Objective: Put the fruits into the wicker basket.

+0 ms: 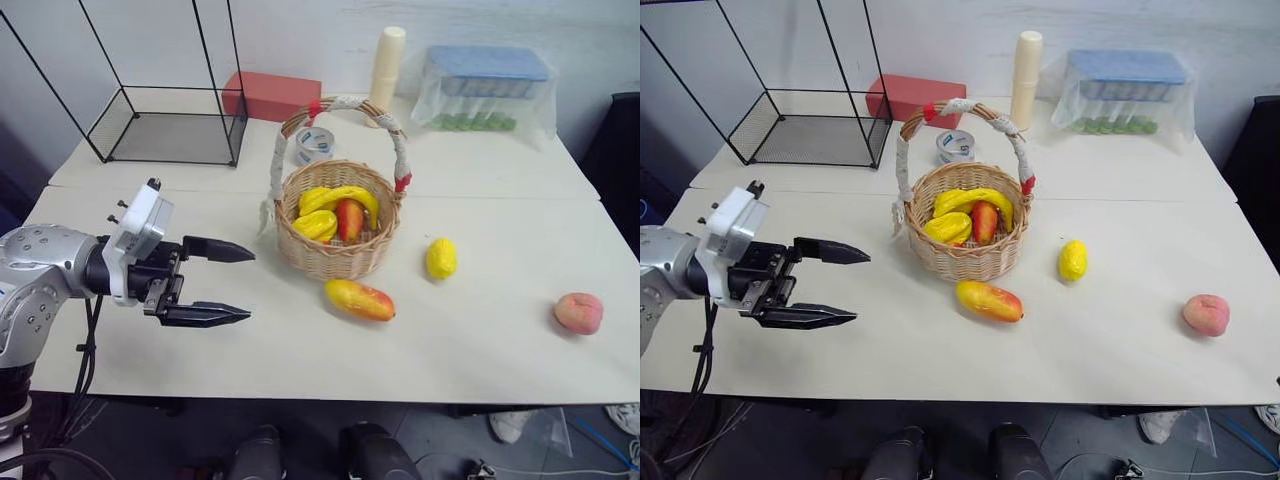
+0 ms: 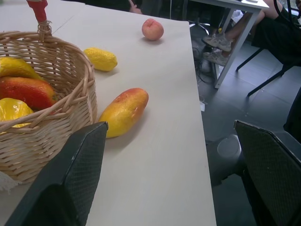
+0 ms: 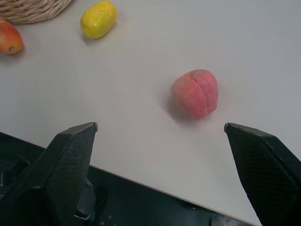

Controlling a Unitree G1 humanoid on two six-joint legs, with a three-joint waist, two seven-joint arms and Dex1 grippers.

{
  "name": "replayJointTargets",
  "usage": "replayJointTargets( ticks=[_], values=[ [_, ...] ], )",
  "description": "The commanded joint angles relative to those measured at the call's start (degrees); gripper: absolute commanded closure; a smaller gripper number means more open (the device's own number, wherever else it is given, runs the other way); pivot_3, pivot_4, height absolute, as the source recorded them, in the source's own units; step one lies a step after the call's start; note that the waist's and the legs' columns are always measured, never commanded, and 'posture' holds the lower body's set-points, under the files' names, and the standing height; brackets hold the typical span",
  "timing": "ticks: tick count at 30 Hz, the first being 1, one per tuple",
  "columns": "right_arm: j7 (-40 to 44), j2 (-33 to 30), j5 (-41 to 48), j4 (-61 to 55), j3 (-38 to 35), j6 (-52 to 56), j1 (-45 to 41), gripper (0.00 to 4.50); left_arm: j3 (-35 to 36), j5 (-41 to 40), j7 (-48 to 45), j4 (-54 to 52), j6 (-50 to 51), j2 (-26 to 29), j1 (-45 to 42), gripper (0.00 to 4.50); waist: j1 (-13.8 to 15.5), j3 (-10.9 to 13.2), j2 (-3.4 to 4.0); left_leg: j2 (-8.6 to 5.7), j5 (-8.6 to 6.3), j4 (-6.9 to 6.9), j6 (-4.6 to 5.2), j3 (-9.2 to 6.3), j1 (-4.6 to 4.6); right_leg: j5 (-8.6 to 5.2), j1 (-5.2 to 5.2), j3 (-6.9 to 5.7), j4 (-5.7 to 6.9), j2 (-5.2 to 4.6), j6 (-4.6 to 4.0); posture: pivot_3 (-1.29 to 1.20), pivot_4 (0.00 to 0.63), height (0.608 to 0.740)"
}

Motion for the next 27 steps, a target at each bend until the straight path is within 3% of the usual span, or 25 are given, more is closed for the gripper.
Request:
replayJointTargets(
  ticks=[1,18,22,27],
  values=[
    [-1.8,0.4,-1.1,-0.7,-0.2,-0.6,-0.3,0.03,-0.5,0.7,-0.1,-1.7,-2.0,-0.2,-0.7,0.00,0.1,0.0,0.00,0.00,0.00,0.00,0.00,0.00,0.00,0.00,0.00,0.00,0.00,0.00,0.00,0.00,0.150,0.740],
    [-5.2,0.9,-1.0,-8.4,-0.7,2.6,0.9,0.03,-4.7,4.2,0.0,1.6,-5.6,-2.2,-4.8,0.00,0.2,0.0,0.02,0.01,0.00,-0.05,-0.02,-0.01,-0.02,0.00,-0.03,0.00,-0.02,0.02,0.00,0.00,0.150,0.740],
    [-6.0,1.9,5.8,-20.0,-3.0,7.6,2.2,0.03,-9.8,7.2,-2.5,4.0,-8.5,-5.2,-7.5,0.00,0.3,0.0,0.03,0.02,0.01,-0.05,-0.05,-0.03,-0.02,0.00,-0.03,-0.01,-0.01,0.05,0.00,0.00,0.150,0.740],
    [-9.0,0.7,15.3,-33.5,-5.6,12.3,2.5,0.03,-20.6,20.3,-3.5,10.3,-20.3,-11.0,-10.3,0.00,0.3,0.0,-0.01,0.01,0.02,-0.03,-0.05,-0.03,-0.03,0.00,-0.02,-0.01,-0.02,0.07,0.01,0.00,0.150,0.740]
  ],
)
